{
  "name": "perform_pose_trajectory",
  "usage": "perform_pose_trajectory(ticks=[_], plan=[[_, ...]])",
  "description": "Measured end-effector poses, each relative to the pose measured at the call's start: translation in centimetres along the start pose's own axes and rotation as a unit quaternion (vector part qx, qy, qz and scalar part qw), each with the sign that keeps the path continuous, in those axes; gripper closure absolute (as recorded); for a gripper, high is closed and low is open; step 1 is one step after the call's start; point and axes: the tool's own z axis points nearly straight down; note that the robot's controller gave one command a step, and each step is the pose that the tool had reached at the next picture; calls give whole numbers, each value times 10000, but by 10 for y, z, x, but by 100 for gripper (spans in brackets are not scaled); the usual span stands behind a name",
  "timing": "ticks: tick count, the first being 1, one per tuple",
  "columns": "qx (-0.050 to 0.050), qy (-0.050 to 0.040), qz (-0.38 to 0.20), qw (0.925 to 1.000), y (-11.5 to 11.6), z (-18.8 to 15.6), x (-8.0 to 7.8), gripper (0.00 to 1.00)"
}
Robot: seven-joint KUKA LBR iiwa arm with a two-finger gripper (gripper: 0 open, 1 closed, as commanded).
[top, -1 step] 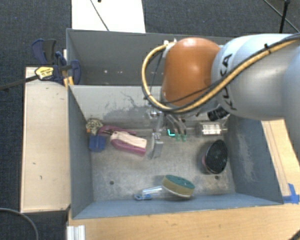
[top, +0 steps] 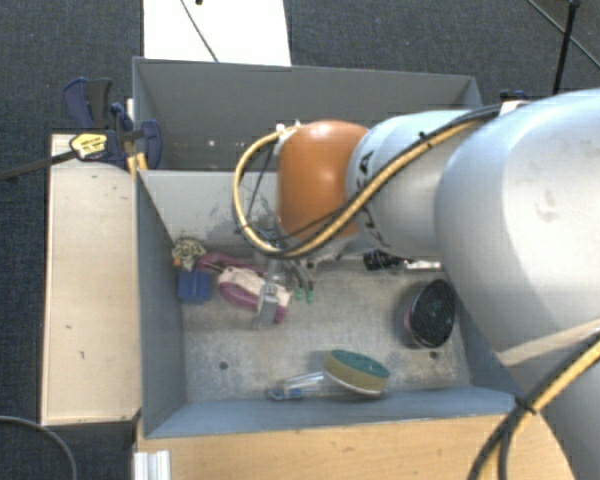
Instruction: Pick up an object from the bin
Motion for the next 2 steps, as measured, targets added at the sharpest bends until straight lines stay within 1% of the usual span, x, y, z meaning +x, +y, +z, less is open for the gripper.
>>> perform_pose_trajectory(ticks=[1, 2], plan=[[-8, -4, 552, 9985, 20, -33, 15, 0], [5, 12, 921, 9958, 9, -32, 12, 0]])
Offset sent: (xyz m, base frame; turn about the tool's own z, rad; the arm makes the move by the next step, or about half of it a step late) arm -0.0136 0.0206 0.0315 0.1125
